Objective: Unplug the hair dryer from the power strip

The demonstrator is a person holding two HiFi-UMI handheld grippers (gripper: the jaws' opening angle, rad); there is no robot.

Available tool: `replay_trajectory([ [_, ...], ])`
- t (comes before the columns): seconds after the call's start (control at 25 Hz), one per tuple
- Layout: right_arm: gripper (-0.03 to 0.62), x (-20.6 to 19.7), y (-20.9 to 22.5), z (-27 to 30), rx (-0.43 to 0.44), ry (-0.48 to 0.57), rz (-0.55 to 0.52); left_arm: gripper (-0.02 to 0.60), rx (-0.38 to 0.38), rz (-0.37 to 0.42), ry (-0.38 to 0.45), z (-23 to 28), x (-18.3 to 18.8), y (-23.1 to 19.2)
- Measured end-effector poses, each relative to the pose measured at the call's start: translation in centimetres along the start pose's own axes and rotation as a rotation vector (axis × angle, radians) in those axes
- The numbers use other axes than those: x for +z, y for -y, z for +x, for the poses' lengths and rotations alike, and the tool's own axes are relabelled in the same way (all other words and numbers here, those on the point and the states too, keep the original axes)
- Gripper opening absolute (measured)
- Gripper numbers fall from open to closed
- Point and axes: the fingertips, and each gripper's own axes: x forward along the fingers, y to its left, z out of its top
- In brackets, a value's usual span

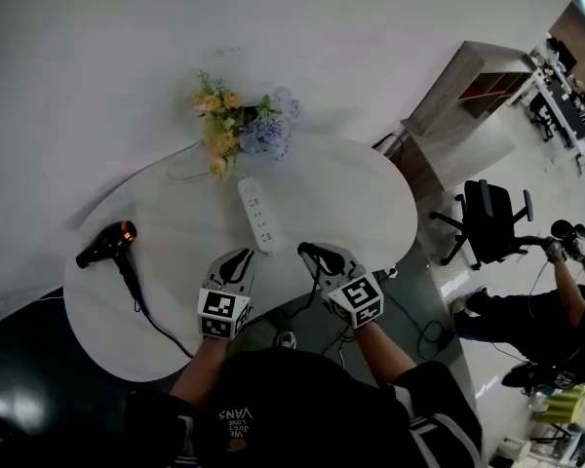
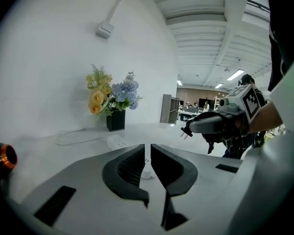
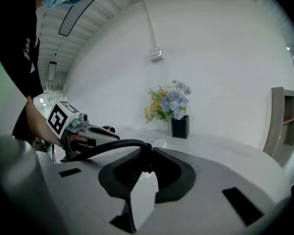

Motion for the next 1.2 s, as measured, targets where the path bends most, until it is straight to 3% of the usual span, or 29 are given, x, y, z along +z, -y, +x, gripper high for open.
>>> replay_trajectory([
  [0.36,0.074,0.4,-1.5,-3.8,-0.018,0.044,0.047,0.031,0.019,0.044,0.068,-4.3,1.4,1.6],
  [1.2,0.074,0.0,-4.0,-10.1,-0.044,0.027,0.084,0.018,0.128,0.052,0.167,-12.9,3.0,3.2],
])
